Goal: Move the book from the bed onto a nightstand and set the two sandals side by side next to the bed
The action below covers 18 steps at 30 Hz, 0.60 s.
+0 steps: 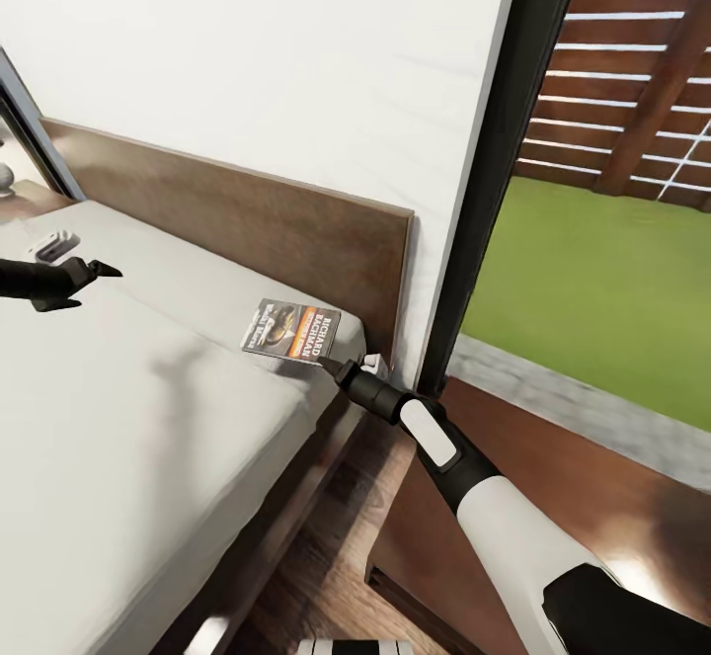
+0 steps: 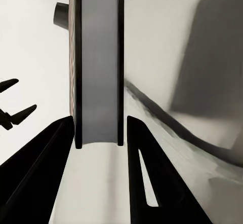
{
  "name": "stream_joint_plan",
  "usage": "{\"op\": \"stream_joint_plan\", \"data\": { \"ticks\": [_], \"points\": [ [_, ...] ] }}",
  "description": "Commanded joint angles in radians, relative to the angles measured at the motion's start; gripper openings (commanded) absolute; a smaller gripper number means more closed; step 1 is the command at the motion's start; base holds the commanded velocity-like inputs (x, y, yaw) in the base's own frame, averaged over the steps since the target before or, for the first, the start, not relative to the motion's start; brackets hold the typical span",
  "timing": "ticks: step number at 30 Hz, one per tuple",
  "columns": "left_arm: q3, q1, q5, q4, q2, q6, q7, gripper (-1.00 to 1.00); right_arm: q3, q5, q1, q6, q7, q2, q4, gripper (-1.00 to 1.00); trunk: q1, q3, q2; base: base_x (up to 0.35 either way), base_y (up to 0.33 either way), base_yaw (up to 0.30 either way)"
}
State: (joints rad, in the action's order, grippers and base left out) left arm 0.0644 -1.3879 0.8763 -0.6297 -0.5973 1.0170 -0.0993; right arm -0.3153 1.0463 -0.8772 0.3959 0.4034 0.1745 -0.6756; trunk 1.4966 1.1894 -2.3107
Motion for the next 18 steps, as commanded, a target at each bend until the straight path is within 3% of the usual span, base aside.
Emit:
{"op": "stream_joint_plan", "data": {
  "ticks": [1, 11, 18],
  "points": [
    [0.006, 0.000, 0.011, 0.005, -0.002, 0.002, -0.010, 1.00, -0.001, 0.006, -0.001, 0.004, 0.000, 0.000, 0.001, -1.00, -0.004, -0.002, 0.007, 0.000, 0.000, 0.000],
    [0.009, 0.001, 0.011, 0.136, -0.023, 0.000, -0.004, 1.00, -0.001, 0.006, 0.000, 0.001, 0.000, 0.000, 0.001, -1.00, -0.042, -0.034, 0.077, 0.000, 0.000, 0.000],
    [0.009, 0.001, 0.010, 0.230, -0.028, -0.005, 0.042, 1.00, -0.001, 0.006, 0.000, 0.000, 0.000, 0.000, 0.001, -1.00, -0.069, -0.056, 0.126, 0.000, 0.000, 0.000]
  ]
}}
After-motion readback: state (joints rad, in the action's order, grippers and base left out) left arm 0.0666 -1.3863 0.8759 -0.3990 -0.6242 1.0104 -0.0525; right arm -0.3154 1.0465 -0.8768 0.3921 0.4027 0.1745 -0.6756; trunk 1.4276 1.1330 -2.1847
